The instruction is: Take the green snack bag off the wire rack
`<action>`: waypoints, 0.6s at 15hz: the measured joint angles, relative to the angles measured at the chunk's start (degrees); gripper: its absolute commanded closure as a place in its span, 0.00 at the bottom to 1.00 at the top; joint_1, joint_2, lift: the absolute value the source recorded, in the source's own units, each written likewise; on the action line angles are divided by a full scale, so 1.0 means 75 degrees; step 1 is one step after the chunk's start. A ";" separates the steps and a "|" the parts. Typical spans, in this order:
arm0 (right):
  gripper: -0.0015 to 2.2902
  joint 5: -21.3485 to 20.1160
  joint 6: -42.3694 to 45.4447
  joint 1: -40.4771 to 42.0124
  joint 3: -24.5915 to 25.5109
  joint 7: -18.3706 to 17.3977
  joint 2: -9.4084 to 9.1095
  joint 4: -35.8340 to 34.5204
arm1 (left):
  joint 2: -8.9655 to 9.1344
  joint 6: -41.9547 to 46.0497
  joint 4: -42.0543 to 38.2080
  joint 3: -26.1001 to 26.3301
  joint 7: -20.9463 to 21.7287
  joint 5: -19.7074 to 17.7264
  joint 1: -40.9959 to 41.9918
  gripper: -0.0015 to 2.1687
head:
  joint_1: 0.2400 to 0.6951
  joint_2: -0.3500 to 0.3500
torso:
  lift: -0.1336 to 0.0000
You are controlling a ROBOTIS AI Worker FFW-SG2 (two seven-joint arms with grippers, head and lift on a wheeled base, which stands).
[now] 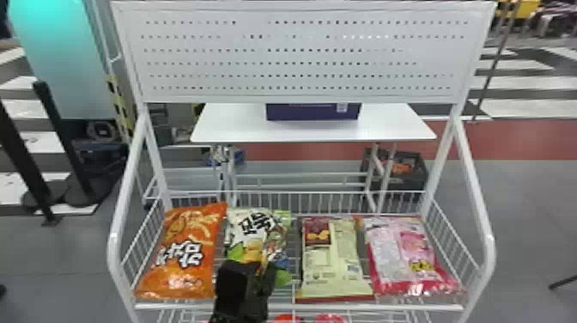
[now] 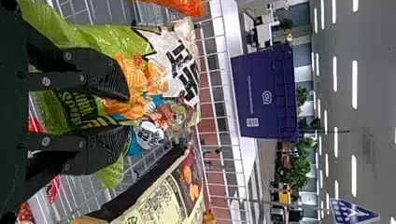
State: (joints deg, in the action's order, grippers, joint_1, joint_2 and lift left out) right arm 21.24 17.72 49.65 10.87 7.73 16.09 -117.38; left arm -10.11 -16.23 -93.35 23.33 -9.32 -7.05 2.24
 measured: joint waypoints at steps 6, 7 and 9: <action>0.08 0.0038 -0.0015 -0.0014 0.0013 0.0000 0.0033 -0.0006 | -0.0049 -0.0037 -0.0691 0.0030 0.0000 -0.0004 0.0282 0.99 | 0.57 0.50 | 1.00; 0.08 0.0044 -0.0015 -0.0014 0.0014 0.0000 0.0035 -0.0006 | -0.0078 -0.0049 -0.0904 0.0034 0.0000 -0.0014 0.0350 0.99 | 0.57 0.50 | 1.00; 0.08 0.0050 -0.0015 -0.0012 0.0009 0.0000 0.0037 -0.0006 | -0.0241 -0.0075 -0.1432 0.0015 -0.0016 -0.0041 0.0579 0.99 | 0.57 0.50 | 1.00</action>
State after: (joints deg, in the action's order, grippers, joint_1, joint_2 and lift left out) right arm 21.61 17.62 49.56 10.94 7.73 16.37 -117.42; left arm -11.92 -16.79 -104.09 23.45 -9.44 -7.36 6.58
